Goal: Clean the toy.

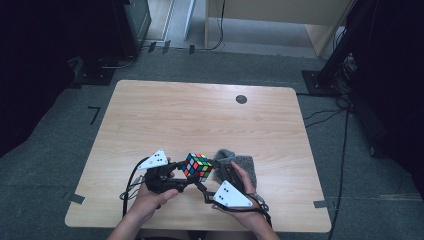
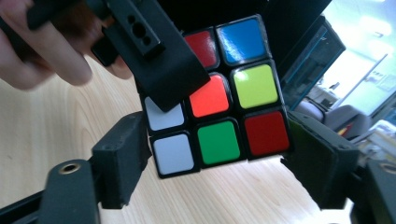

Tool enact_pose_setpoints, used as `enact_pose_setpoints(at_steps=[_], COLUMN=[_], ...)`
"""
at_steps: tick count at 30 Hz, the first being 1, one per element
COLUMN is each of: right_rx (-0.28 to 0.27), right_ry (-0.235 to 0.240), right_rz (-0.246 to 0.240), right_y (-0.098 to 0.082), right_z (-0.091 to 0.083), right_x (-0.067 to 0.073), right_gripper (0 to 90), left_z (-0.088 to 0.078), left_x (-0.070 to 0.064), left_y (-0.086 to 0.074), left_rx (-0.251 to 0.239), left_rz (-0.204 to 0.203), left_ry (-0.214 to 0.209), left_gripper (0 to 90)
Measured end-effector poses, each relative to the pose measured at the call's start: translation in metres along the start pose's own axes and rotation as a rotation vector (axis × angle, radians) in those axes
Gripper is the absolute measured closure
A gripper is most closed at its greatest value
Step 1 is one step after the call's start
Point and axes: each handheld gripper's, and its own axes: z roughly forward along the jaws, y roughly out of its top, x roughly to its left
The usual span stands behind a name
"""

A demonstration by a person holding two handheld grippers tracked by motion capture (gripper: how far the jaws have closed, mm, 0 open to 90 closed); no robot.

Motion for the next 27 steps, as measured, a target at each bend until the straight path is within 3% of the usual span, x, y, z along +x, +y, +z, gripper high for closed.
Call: enact_pose_setpoints(at_steps=[4,6,11,16,19,25,27], right_rx=[0.014,0.019,0.034,0.077,0.096,0.094,0.081], right_ry=[-0.01,0.008,0.044,0.014,-0.01,-0.032,-0.022], right_rz=[-0.048,-0.055,-0.004,0.049,0.104,0.237,0.283], right_y=[-0.003,-0.002,-0.002,-0.011,-0.015,-0.012,-0.007], right_z=[0.001,0.0,-0.003,-0.006,-0.008,-0.015,-0.016], right_x=[0.001,0.002,-0.004,-0.013,-0.02,-0.033,-0.035], right_gripper=[30.7,33.5,34.5,34.6,34.6,34.6,34.5], left_z=[0.002,0.002,0.0,-0.01,-0.015,-0.015,-0.013], left_x=[0.004,0.007,0.007,0.013,0.015,0.011,0.007], left_y=[-0.001,-0.001,0.0,0.002,0.0,-0.006,-0.008], left_rx=[0.019,0.024,0.007,-0.036,-0.04,-0.009,0.002], left_rz=[-0.039,-0.056,-0.045,-0.046,0.023,0.2,0.257], left_ry=[-0.012,-0.035,-0.052,-0.024,0.004,0.146,0.17], left_gripper=[34.3,34.1,29.4,20.9,16.3,13.9,13.7])
